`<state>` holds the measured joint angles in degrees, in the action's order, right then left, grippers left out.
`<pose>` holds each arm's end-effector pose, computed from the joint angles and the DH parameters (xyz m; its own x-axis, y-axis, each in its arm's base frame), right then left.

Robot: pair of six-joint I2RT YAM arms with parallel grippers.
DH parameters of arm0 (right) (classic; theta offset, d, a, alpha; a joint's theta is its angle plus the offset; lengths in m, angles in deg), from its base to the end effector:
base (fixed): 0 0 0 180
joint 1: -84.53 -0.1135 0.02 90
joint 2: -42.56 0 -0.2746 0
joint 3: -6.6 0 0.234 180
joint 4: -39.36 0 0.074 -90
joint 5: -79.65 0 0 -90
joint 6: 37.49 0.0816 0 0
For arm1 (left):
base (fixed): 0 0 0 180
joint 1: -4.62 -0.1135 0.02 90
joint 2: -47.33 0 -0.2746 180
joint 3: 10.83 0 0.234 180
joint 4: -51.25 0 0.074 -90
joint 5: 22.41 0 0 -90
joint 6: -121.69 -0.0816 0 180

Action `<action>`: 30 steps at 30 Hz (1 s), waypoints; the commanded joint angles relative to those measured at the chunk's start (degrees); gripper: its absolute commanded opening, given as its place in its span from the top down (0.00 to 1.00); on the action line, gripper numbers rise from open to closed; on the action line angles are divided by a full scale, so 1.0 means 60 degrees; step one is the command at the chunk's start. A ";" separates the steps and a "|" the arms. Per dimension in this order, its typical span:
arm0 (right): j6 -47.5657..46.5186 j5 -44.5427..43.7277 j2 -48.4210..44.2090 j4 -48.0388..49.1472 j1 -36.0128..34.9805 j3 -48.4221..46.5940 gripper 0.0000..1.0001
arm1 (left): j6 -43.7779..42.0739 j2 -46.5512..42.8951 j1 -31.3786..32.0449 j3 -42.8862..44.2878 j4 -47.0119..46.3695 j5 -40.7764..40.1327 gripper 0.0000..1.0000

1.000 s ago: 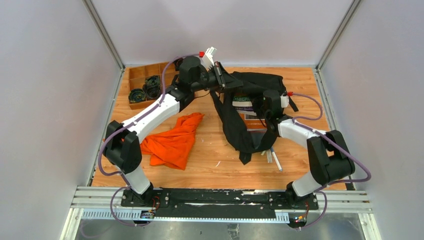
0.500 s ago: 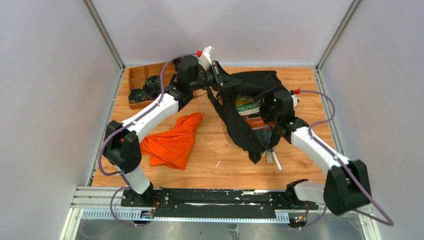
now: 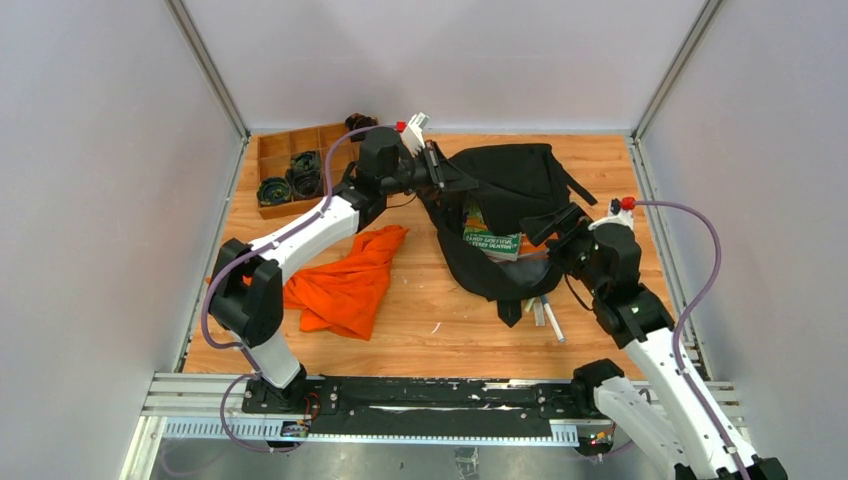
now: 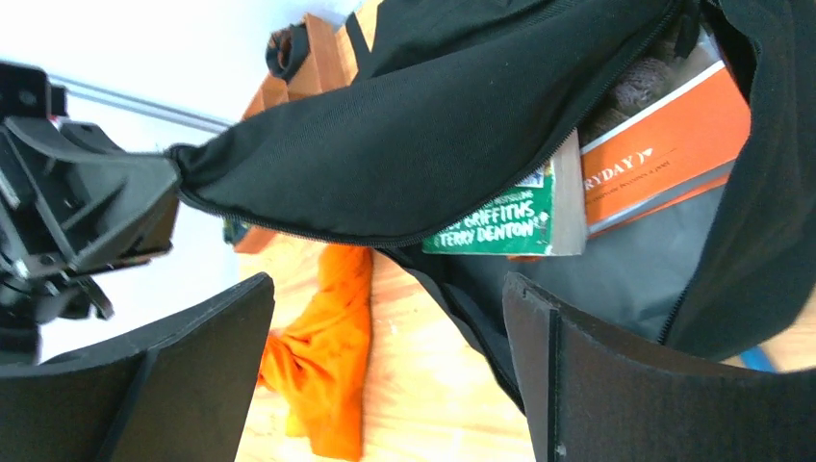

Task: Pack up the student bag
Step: Place the book in the student bag, then zip the student bag at the center of the board.

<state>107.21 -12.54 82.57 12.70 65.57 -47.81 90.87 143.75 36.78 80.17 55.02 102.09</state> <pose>0.1791 0.0582 0.3152 -0.3522 0.7413 -0.5713 -0.0033 0.6094 0.7928 0.3336 -0.2643 0.3417 -0.8525 -0.3000 -0.4281 0.3512 0.2780 -0.8941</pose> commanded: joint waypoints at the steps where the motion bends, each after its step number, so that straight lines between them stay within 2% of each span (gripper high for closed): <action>1: -0.2281 0.0841 0.0427 -0.1393 -0.0301 -0.0492 0.10 | -0.0004 -0.0271 0.0124 -0.0074 -0.0437 0.0256 1.00; 3: -0.3162 0.0015 0.1109 -0.2263 -0.1016 -0.1216 0.16 | -0.0005 -0.0312 0.0157 -0.0063 -0.0444 0.0247 1.00; 6: -0.4328 -0.2744 0.1738 -0.2290 -0.3088 -0.1634 0.15 | 0.0041 -0.0388 0.0229 -0.0082 -0.0429 0.0256 1.00; 11: -0.6172 -0.4980 0.3525 -0.2207 -0.5003 -0.2806 0.12 | 0.0014 -0.0738 0.0303 -0.0245 -0.0211 0.0081 1.00; 14: -0.7183 -0.6286 0.4180 -0.1034 -0.5704 -0.2652 0.11 | -0.0078 -0.0743 0.0306 -0.0210 -0.0074 0.0045 1.00; 17: -0.8097 -0.7391 0.4648 0.1132 -0.5720 -0.1975 0.12 | -0.0038 -0.0697 0.0308 -0.0236 -0.0077 0.0113 1.00; 19: -0.8473 -0.8084 0.4972 0.1842 -0.5644 -0.1819 0.14 | -0.0027 -0.0719 0.0305 -0.0308 -0.0071 0.0142 1.00; 22: -0.8796 -0.8034 0.5147 0.2532 -0.5318 -0.1828 0.23 | -0.0151 -0.0843 0.0299 -0.0452 -0.0043 0.0182 1.00; 26: -0.8904 -0.6804 0.5121 0.2966 -0.4561 -0.1808 0.36 | -0.0208 -0.0887 0.0310 -0.0691 -0.0017 0.0222 1.00; 29: -0.8866 -0.6657 0.5130 0.2691 -0.4270 -0.1924 0.56 | -0.0273 -0.0839 0.0322 -0.0751 -0.0015 0.0295 1.00; 30: -0.8863 -0.6652 0.5042 0.2594 -0.4249 -0.1912 0.70 | -0.0300 -0.0816 0.0323 -0.0744 -0.0016 0.0299 1.00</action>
<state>55.30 -52.89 113.98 26.41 38.18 -58.80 90.30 140.69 38.20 76.17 55.96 101.92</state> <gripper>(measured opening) 0.470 0.021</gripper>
